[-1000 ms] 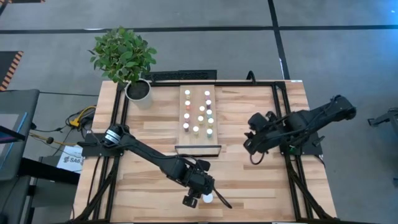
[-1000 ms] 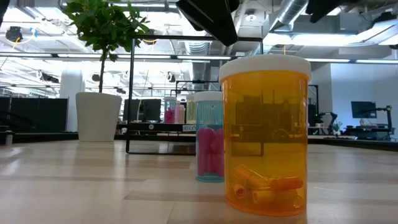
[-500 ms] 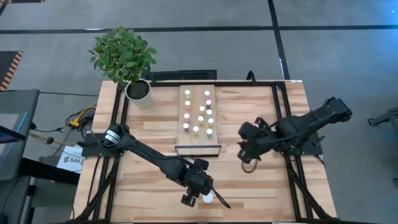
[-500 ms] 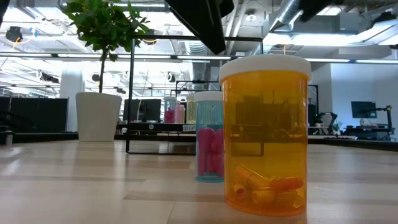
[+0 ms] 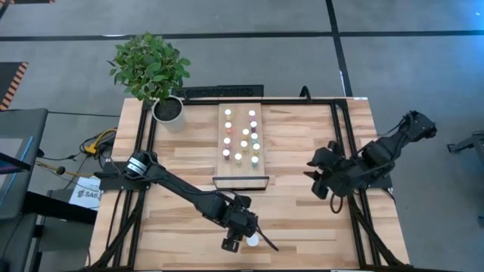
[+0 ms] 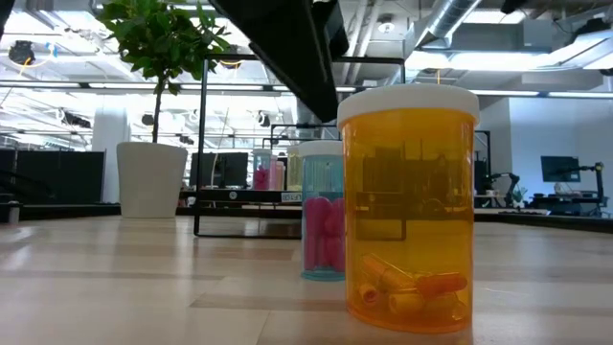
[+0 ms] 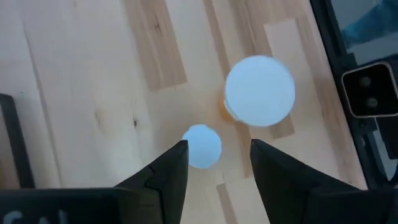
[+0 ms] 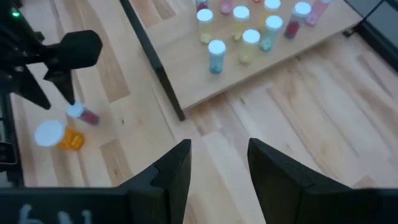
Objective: Pick and place medicine bottles onto shelf by color
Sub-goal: Put the blue pill bottle on the shelf
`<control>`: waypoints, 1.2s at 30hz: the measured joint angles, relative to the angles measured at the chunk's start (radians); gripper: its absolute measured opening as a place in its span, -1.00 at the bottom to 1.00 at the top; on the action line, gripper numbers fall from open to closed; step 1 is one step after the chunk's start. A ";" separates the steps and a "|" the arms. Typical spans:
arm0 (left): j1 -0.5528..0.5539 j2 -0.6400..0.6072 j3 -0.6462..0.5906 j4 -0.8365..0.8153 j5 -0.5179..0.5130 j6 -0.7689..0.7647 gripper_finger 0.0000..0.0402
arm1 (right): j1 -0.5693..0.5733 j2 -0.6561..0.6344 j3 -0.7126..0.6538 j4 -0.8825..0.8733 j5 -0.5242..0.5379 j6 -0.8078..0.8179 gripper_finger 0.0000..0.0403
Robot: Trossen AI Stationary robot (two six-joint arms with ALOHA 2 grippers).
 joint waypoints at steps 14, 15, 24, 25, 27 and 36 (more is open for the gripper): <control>0.000 0.000 0.000 -0.006 0.015 0.136 0.20 | 0.024 -0.017 -0.049 -0.001 -0.006 0.115 -0.11; 0.000 0.000 0.000 -0.005 0.014 0.141 0.21 | 0.029 -0.014 -0.049 0.003 -0.006 0.117 -0.11; 0.002 0.002 -0.065 0.103 0.002 0.143 0.20 | 0.075 -0.011 -0.049 0.007 -0.007 0.139 -0.11; 0.002 0.004 -0.076 0.116 0.009 0.134 0.19 | 0.078 -0.011 -0.049 0.007 -0.007 0.141 -0.11; 0.002 0.004 -0.081 0.120 0.016 0.123 0.19 | 0.086 -0.011 -0.049 0.008 -0.007 0.142 -0.11; 0.009 0.003 -0.080 0.121 -0.009 0.167 0.15 | 0.090 -0.011 -0.049 0.019 -0.006 0.142 -0.11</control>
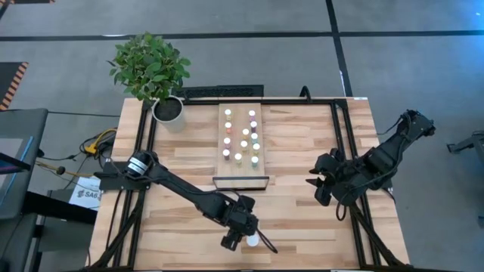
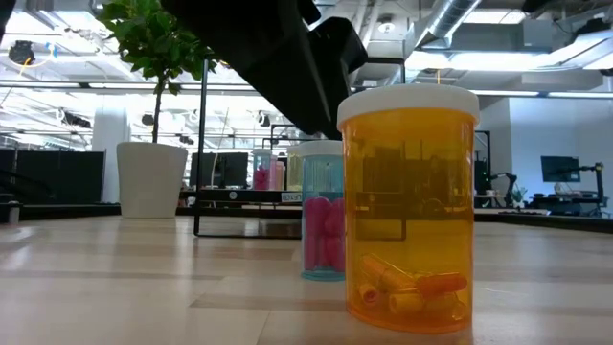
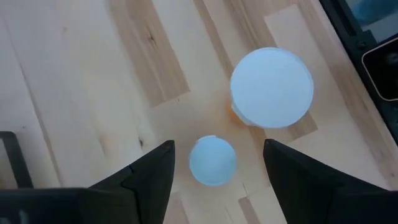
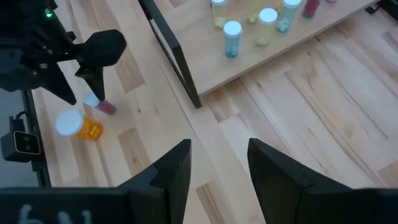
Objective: Pick and place medicine bottles onto shelf by color
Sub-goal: Put the blue pill bottle on the shelf
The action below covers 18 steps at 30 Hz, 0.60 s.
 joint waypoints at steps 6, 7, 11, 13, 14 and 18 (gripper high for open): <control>0.007 0.000 0.000 -0.012 -0.001 0.008 0.15 | 0.000 0.000 0.000 0.000 0.000 0.000 -0.11; 0.009 0.000 0.000 -0.012 -0.002 0.008 0.15 | 0.000 0.000 0.000 0.000 0.000 0.000 -0.11; 0.012 -0.003 -0.020 0.012 -0.006 0.007 0.15 | 0.000 0.000 0.000 0.000 0.001 0.000 -0.11; 0.013 -0.002 -0.050 0.036 0.015 -0.025 0.15 | 0.000 0.000 0.000 0.000 0.001 0.000 -0.11; 0.013 -0.001 -0.058 0.037 0.030 -0.045 0.15 | 0.000 0.000 0.000 0.000 0.001 0.000 -0.11; 0.014 -0.001 -0.064 0.058 0.045 -0.067 0.12 | 0.000 0.000 0.000 0.000 0.001 0.000 -0.11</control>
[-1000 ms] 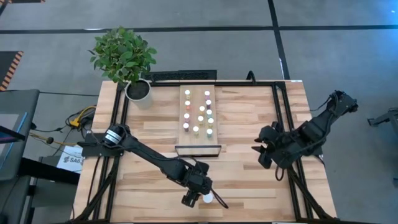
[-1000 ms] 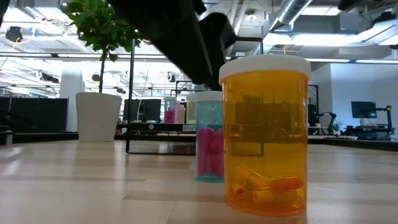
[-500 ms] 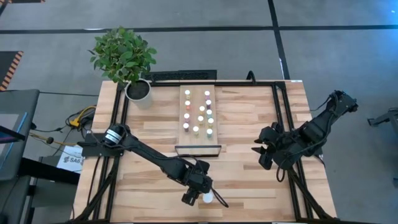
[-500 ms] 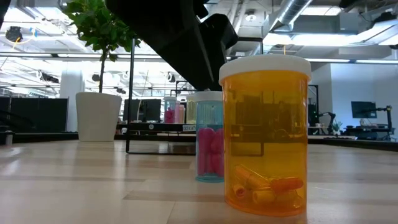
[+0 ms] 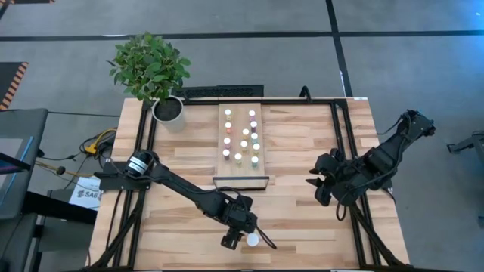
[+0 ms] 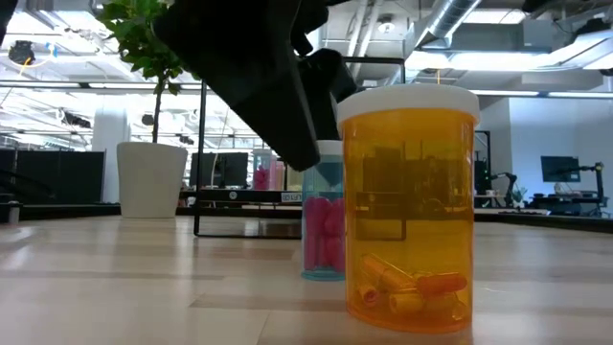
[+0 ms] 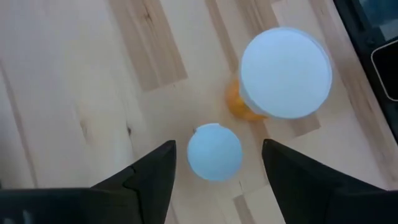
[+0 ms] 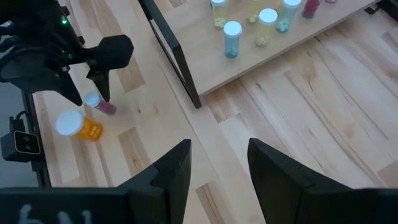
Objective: Pick and place medicine bottles onto shelf by color
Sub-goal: Put the blue pill bottle on the shelf
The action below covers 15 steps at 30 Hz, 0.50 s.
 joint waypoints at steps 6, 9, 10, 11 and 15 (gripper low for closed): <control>0.003 0.000 0.000 0.009 0.006 0.035 0.02 | -0.011 0.000 0.000 0.000 0.002 -0.001 -0.11; 0.003 0.000 0.000 0.009 0.005 0.036 -0.07 | -0.011 0.000 0.000 0.000 0.003 -0.001 -0.11; 0.003 0.000 0.000 0.008 0.005 0.037 -0.11 | -0.011 0.000 0.001 0.000 0.003 -0.001 -0.11; 0.003 0.000 0.000 0.008 0.005 0.037 -0.15 | -0.011 0.000 0.001 0.000 0.003 -0.001 -0.11; 0.003 0.000 0.000 0.004 0.006 0.037 -0.33 | -0.011 0.000 0.001 0.000 0.003 -0.001 -0.11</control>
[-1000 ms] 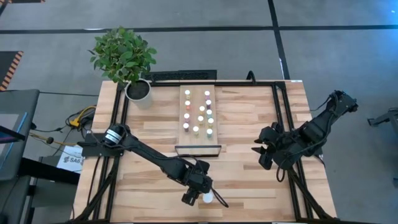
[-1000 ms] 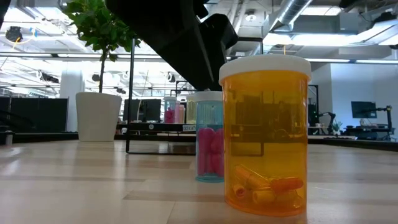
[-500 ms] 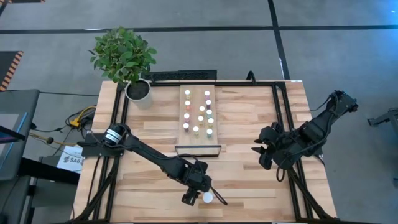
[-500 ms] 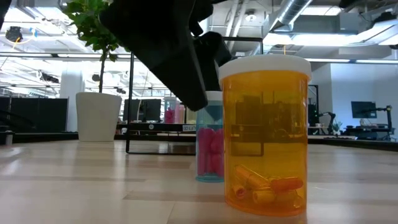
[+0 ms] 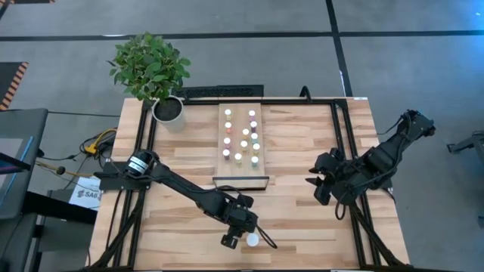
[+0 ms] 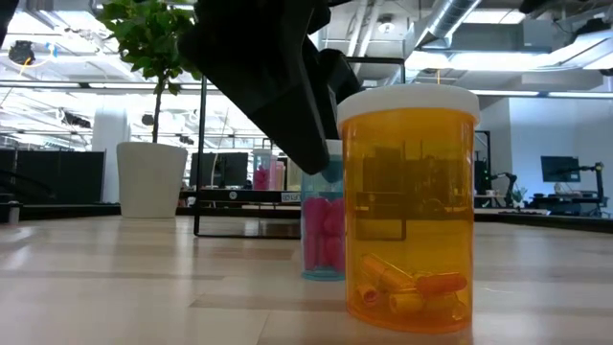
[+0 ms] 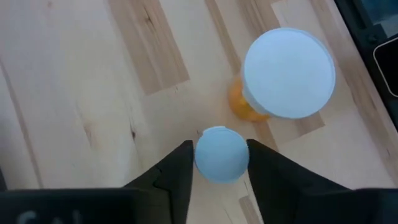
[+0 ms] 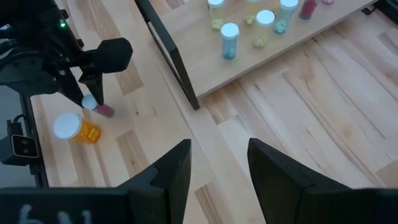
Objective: Pick and place medicine bottles onto shelf by color
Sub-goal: Put the blue pill bottle on the shelf
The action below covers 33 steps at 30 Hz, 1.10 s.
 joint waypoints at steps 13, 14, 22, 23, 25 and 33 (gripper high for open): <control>0.002 0.000 0.048 -0.061 -0.027 -0.012 -0.49 | 0.000 0.000 0.000 0.000 -0.012 0.000 -0.11; 0.005 0.000 0.058 -0.074 -0.027 -0.012 -0.48 | 0.000 0.000 0.000 0.000 -0.019 0.000 -0.11; 0.052 -0.001 0.198 -0.229 -0.032 -0.012 -0.50 | 0.000 0.000 0.000 -0.003 -0.057 -0.003 -0.11; 0.060 -0.001 0.223 -0.240 -0.030 -0.012 -0.51 | 0.000 0.000 0.000 -0.004 -0.057 -0.003 -0.11; 0.076 -0.001 0.281 -0.247 -0.027 -0.017 -0.51 | 0.000 0.000 0.000 -0.007 -0.061 -0.003 -0.11; 0.141 -0.001 0.600 -0.335 -0.049 -0.065 -0.49 | 0.000 0.000 0.000 -0.033 -0.157 -0.008 -0.11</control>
